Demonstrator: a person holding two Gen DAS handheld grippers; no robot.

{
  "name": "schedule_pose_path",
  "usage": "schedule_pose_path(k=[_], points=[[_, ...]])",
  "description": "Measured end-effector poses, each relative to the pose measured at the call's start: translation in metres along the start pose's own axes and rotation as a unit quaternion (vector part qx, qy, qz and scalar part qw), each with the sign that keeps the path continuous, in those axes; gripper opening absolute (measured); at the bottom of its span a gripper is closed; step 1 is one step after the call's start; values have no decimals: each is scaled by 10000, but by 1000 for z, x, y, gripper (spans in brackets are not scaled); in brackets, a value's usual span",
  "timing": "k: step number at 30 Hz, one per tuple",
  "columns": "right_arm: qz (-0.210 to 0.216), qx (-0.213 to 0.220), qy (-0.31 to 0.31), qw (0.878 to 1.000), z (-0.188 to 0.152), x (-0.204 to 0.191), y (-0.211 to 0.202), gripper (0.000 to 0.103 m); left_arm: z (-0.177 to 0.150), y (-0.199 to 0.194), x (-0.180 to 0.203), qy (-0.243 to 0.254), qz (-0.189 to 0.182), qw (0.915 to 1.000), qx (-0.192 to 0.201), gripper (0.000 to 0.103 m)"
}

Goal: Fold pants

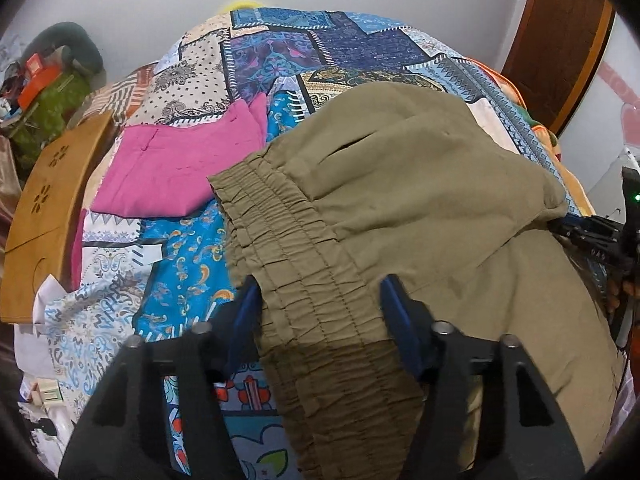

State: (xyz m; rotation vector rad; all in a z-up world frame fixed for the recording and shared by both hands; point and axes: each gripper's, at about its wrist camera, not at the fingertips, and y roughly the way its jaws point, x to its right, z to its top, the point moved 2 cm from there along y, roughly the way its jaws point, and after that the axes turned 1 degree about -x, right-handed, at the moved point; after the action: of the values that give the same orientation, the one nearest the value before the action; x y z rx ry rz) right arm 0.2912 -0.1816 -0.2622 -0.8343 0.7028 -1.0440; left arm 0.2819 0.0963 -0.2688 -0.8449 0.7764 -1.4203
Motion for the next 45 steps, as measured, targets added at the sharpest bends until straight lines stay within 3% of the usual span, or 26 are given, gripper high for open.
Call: schedule_pose_path(k=[6, 7, 8, 9, 10, 12, 13, 17, 19, 21, 23, 25, 27, 31, 37, 41, 43, 45], points=[[-100, -14, -107, 9999, -9, -1, -2, 11, 1, -7, 0, 319, 485, 9982, 115, 48], [-116, -25, -100, 9999, -10, 0, -3, 9, 1, -8, -2, 332, 694, 9969, 139, 43], [-139, -38, -110, 9998, -12, 1, -4, 9, -1, -8, -7, 377, 1147, 9925, 188, 23], [-160, -46, -95, 9998, -16, 2, -6, 9, -2, -5, -16, 404, 1696, 9845, 174, 13], [-182, -78, -67, 9998, -17, 1, -7, 9, -4, 2, -31, 297, 1879, 9817, 32, 13], [-177, -133, 28, 9998, -20, 2, -9, 9, -11, 13, -63, -322, 1130, 9921, -433, 14], [-141, -178, 50, 9997, -16, 3, -6, 9, -15, 12, -76, -613, 749, 9942, -476, 14], [25, -245, 100, 9996, -14, 10, -11, 11, -14, -16, -84, -632, 762, 9951, -58, 16], [-55, -279, 90, 9996, -16, 11, -17, 18, -12, -28, -77, -529, 635, 9966, 80, 28], [-104, -321, 117, 9994, -17, 10, -24, 27, -7, -37, -69, -406, 564, 9974, 212, 56], [-81, -195, 174, 9996, -17, 11, -35, 35, -1, -47, -59, -254, 510, 9976, 396, 68], [-55, 23, 196, 9998, -13, 13, -48, 49, 8, -49, -45, -146, 450, 9978, 463, 71], [-51, 244, 207, 9995, -6, 15, -58, 56, 16, -43, -35, -88, 352, 9985, 413, 72], [-5, 505, 289, 9983, 17, 20, -63, 62, 27, -19, -25, -88, 171, 9997, 154, 72], [250, 237, 480, 9983, 33, 28, -25, 62, 20, 21, -19, -217, -269, 9981, -506, 72], [598, -119, 457, 9971, 26, 20, 1, 56, 18, 26, -17, -254, -363, 9977, -522, 73], [622, -52, 311, 9976, 23, 13, 5, 31, 19, 26, -14, -111, -276, 9983, -506, 70], [438, 20, 147, 9989, 22, 6, 5, 18, 20, 24, -7, 128, -33, 9990, -426, 55]])
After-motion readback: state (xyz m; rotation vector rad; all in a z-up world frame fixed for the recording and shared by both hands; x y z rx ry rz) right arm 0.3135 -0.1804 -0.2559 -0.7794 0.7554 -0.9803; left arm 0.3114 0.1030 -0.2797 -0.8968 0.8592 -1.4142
